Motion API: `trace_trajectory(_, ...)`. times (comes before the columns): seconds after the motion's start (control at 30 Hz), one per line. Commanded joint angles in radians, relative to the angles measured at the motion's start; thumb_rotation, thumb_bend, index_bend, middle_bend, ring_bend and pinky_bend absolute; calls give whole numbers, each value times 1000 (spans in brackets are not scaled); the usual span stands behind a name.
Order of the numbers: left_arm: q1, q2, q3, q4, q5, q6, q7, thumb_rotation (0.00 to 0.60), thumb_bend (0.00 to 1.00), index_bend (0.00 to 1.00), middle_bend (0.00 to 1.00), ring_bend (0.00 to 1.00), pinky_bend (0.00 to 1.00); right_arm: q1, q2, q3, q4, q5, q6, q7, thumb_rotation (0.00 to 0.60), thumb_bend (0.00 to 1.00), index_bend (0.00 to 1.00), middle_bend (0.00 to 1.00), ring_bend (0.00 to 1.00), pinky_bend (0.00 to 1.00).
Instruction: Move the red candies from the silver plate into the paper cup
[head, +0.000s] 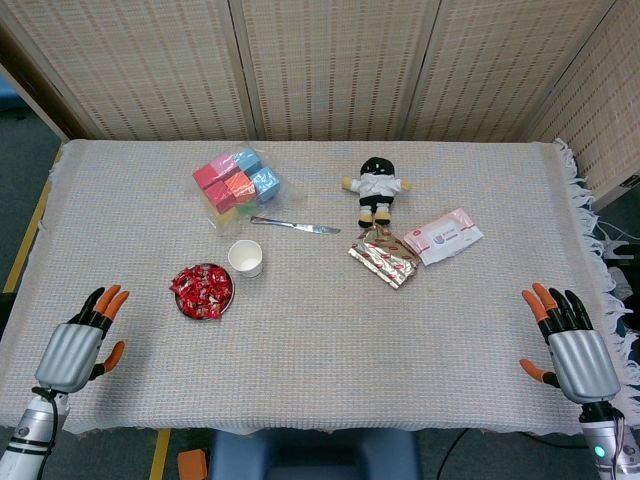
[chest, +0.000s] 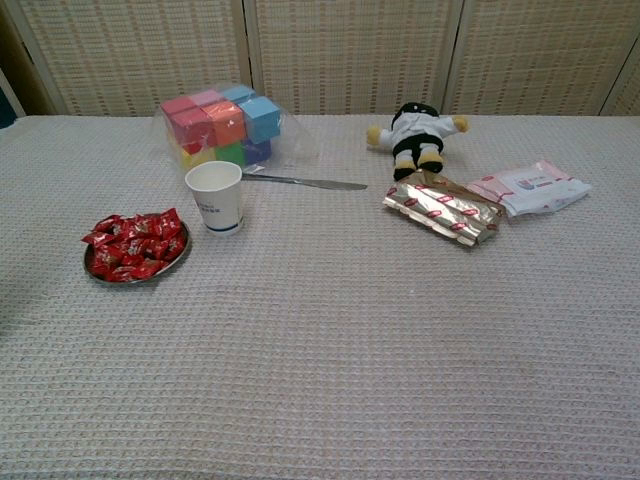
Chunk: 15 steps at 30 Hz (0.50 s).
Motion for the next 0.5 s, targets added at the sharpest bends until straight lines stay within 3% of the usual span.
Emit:
trace_trajectory(0.03, -145, -86, -96, 21, -139, -181, 145, 600, 417, 0, 0, 0, 611, 4, -6, 4, -3, 16, -14, -16, 600, 0, 0, 0, 0, 0)
trace_trajectory(0.3, -260, -166, -124, 33, -281, -314, 314, 600, 419, 0, 0, 19, 780, 1, -4, 1, -9, 19, -15, -26, 600, 0, 0, 0, 0, 0)
trace_trajectory(0.5, -324, -222, -126, 68, -378, -366, 403, 600, 417, 0, 0, 35, 842, 5, -1, 2, -9, 32, -29, -26, 600, 0, 0, 0, 0, 0)
